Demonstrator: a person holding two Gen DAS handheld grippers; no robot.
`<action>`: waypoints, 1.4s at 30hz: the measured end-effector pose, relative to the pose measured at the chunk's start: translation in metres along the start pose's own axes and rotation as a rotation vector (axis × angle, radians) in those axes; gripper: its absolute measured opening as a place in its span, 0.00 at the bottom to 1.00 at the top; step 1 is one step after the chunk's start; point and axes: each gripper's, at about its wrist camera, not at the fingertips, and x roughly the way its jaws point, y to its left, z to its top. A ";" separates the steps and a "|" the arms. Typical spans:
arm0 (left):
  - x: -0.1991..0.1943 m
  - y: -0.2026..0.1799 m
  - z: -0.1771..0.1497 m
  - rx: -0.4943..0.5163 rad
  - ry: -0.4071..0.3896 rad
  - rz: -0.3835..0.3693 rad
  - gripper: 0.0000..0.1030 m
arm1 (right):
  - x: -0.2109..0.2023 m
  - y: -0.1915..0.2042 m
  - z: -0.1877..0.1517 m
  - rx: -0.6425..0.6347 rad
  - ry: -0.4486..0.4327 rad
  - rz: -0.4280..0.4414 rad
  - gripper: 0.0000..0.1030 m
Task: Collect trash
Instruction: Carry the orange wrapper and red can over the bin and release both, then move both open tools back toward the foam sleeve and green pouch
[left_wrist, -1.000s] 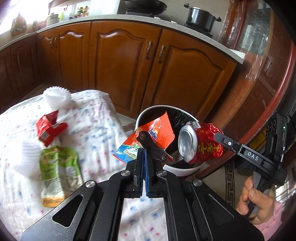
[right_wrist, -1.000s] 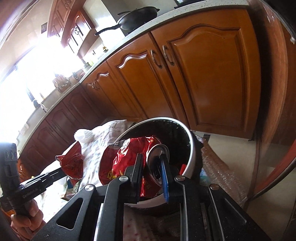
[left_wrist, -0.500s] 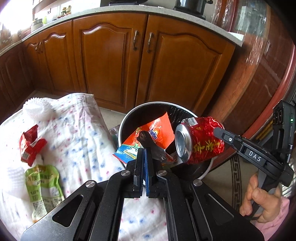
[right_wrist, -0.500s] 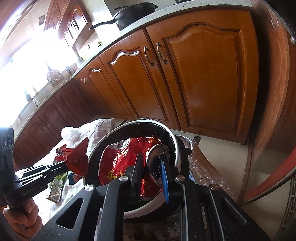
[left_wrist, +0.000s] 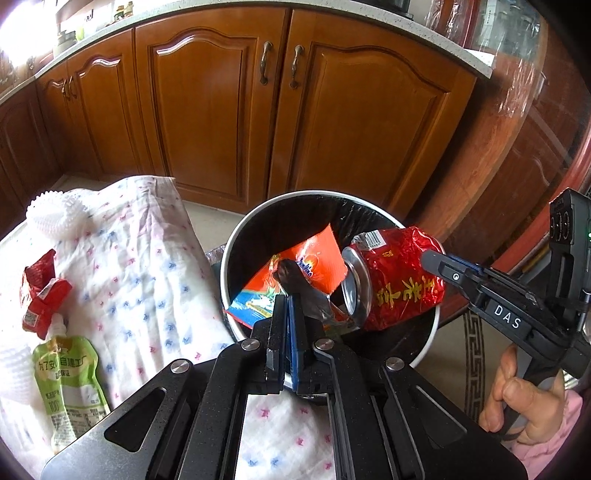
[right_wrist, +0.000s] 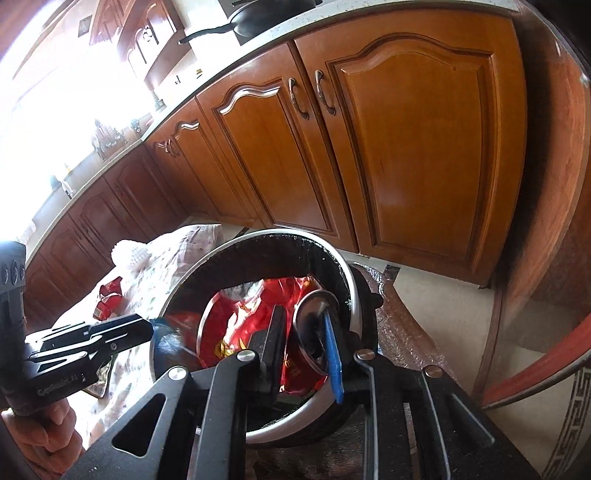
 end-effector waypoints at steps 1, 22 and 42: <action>0.001 0.000 0.000 -0.005 0.006 -0.007 0.13 | -0.001 0.000 0.000 0.003 -0.003 0.004 0.28; -0.059 0.044 -0.056 -0.173 -0.086 0.026 0.47 | -0.028 0.038 -0.035 0.072 -0.041 0.146 0.84; -0.128 0.142 -0.134 -0.415 -0.154 0.105 0.47 | -0.018 0.138 -0.069 -0.056 0.050 0.279 0.85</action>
